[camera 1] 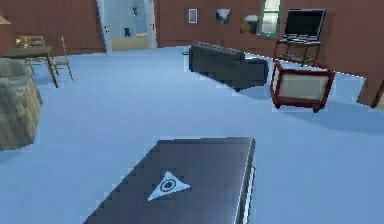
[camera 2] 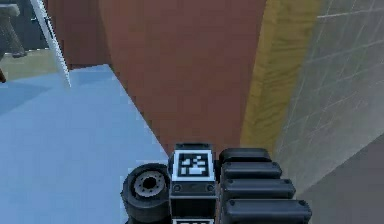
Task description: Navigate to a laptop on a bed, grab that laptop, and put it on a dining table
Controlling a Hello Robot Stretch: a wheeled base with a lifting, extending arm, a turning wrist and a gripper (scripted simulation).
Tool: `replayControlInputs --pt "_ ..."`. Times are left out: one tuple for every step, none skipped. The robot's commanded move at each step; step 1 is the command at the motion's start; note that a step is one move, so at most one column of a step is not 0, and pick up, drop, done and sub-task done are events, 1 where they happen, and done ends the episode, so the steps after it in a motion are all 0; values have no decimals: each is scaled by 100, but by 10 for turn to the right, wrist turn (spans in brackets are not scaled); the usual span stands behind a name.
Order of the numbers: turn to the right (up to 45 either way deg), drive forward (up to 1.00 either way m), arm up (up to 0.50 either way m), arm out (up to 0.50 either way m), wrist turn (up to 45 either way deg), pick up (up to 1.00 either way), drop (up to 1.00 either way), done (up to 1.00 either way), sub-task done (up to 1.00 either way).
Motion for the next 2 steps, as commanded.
replayControlInputs --pt "-300 0 0 0 0 0 0 0 0" --pt "0 15 0 0 0 0 0 0 0"
